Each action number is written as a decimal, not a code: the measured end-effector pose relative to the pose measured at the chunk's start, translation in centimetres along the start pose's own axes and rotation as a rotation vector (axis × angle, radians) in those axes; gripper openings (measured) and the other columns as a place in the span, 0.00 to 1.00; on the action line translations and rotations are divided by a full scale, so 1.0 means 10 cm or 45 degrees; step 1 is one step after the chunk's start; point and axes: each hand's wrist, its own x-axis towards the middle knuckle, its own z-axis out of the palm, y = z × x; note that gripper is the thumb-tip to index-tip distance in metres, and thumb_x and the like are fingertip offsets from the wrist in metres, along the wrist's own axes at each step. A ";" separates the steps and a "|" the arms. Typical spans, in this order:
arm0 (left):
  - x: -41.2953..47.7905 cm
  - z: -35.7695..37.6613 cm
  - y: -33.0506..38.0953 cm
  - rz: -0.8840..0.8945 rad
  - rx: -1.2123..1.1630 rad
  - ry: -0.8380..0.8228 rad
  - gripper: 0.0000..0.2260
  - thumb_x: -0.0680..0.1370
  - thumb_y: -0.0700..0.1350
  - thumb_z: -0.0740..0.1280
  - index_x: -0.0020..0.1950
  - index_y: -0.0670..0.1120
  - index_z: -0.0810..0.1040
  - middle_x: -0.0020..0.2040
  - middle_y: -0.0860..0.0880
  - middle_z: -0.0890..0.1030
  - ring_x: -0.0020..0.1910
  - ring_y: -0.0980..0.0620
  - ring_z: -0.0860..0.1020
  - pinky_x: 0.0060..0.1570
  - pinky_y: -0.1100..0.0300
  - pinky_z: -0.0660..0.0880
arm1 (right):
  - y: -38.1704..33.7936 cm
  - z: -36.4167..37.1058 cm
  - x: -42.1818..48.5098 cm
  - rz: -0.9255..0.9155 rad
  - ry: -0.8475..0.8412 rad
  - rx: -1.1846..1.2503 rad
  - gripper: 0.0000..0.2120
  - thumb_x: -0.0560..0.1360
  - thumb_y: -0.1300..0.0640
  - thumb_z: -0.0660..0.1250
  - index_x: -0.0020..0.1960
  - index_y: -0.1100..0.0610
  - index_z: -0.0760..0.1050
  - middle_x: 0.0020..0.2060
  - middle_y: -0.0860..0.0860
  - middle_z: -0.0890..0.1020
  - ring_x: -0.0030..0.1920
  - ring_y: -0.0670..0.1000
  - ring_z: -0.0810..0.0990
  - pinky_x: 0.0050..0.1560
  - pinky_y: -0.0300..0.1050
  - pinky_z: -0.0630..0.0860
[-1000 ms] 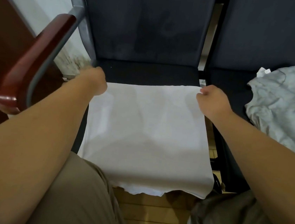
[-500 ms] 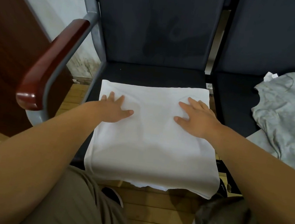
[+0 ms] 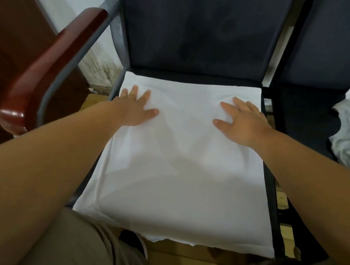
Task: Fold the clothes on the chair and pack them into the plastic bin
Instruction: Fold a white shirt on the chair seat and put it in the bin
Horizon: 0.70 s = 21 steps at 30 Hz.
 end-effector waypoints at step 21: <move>-1.16 -0.43 -0.33 -0.179 -0.279 0.055 0.17 0.83 0.54 0.68 0.56 0.41 0.84 0.54 0.41 0.87 0.51 0.43 0.85 0.57 0.47 0.82 | -0.08 -0.31 -0.77 0.061 -0.026 -0.031 0.35 0.83 0.37 0.63 0.84 0.51 0.60 0.84 0.56 0.56 0.82 0.62 0.56 0.79 0.60 0.62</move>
